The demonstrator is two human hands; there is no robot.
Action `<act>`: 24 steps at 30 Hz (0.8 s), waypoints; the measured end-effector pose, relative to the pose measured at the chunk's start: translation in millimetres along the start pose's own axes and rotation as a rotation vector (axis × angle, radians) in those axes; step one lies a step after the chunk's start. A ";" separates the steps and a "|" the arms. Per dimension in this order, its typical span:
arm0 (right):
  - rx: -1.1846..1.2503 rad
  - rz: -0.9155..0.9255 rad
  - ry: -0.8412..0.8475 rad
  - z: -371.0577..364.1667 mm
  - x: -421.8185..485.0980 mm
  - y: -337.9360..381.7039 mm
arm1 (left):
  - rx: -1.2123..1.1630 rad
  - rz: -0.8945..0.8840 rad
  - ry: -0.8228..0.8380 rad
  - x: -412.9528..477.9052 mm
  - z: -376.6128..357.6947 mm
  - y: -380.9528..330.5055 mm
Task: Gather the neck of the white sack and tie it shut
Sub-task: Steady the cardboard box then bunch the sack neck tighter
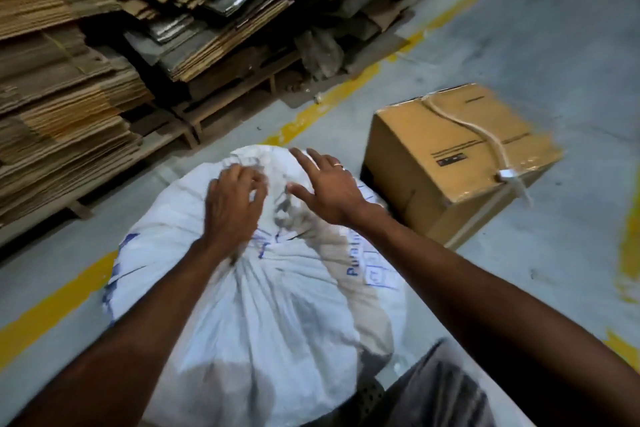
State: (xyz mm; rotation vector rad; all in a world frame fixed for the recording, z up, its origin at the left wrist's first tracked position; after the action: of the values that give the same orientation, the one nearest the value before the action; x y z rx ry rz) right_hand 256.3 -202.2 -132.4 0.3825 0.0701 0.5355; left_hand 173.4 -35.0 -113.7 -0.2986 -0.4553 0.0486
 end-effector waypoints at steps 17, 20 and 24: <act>-0.111 -0.697 -0.099 183.9 -78.6 -277.6 | -0.223 -0.495 0.394 136.3 -29.9 -211.7; -0.066 -0.658 -0.119 181.5 -83.6 -276.1 | -0.074 -0.611 0.423 135.8 -42.8 -243.4; -0.018 -0.600 -0.141 175.9 -91.0 -267.3 | -0.004 -0.678 0.398 141.4 -55.3 -267.1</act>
State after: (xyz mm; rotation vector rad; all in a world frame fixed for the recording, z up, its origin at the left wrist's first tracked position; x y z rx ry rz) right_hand 336.4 -519.4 -72.1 0.3596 0.0409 -0.0829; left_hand 319.3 -289.4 -22.2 -0.1401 -0.1425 -0.6627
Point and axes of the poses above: each hand's wrist, its own x-axis towards the middle knuckle, its own z-axis out of the back of the hand, y = z × x, the point moved 6 cm from there along x, towards the middle knuckle, and after that the axes turned 6 degrees about -z, right-handed, at the moved point
